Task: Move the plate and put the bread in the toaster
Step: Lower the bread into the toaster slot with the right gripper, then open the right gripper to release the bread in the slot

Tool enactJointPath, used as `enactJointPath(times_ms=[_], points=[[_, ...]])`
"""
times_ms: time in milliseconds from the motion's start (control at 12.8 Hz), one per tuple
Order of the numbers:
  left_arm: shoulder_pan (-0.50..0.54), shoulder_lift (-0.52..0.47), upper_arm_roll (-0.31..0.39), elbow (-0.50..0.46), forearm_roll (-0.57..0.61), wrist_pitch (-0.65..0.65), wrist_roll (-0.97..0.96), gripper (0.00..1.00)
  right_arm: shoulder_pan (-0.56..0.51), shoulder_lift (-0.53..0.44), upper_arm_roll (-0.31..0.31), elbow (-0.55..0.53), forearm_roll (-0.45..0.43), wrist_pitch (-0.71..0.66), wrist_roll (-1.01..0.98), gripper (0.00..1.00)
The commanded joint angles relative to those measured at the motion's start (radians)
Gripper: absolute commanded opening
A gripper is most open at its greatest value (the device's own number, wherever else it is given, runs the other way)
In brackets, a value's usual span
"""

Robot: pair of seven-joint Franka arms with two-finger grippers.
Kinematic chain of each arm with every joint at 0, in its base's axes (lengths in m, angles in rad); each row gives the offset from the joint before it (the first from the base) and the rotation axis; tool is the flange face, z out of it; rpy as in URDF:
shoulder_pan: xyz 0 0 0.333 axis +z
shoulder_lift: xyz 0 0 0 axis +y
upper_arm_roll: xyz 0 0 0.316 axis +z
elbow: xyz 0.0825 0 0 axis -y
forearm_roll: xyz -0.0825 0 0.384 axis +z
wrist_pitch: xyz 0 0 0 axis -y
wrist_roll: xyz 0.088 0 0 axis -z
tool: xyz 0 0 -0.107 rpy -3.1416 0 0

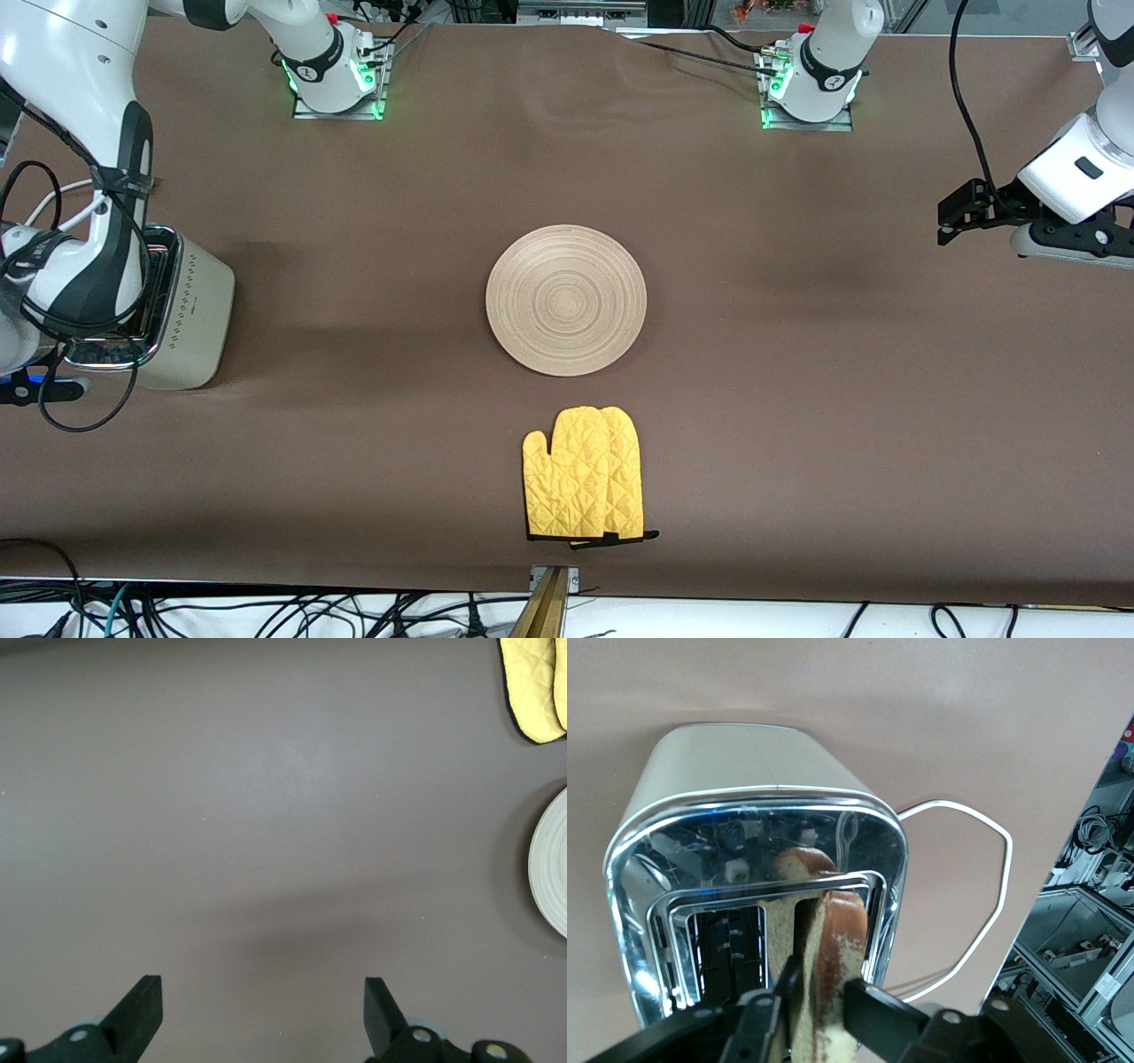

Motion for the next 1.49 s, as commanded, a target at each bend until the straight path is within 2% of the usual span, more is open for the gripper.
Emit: enactJointPath(times_ms=[0,627,941,1176,1411], points=[[0.006,-0.001,-0.003,0.011,-0.023,-0.014,-0.002,1.0,-0.013,-0.001,0.005,-0.008,0.026,0.015,0.001,1.0],[0.006,-0.001,-0.003,0.011,-0.023,-0.014,-0.002,1.0,0.015,-0.072,0.008,0.023,0.052,-0.027,-0.049,1.0],[0.006,-0.001,-0.003,0.011,-0.023,-0.014,-0.002,1.0,0.036,-0.121,0.008,0.037,0.145,-0.027,-0.054,1.0],[0.006,-0.001,-0.003,0.011,-0.023,-0.014,-0.002,1.0,0.116,-0.147,0.0,0.044,0.158,-0.027,-0.053,1.0],[0.006,-0.001,-0.003,0.011,-0.023,-0.014,-0.002,1.0,0.128,-0.187,0.011,0.049,0.206,-0.028,-0.053,1.0]])
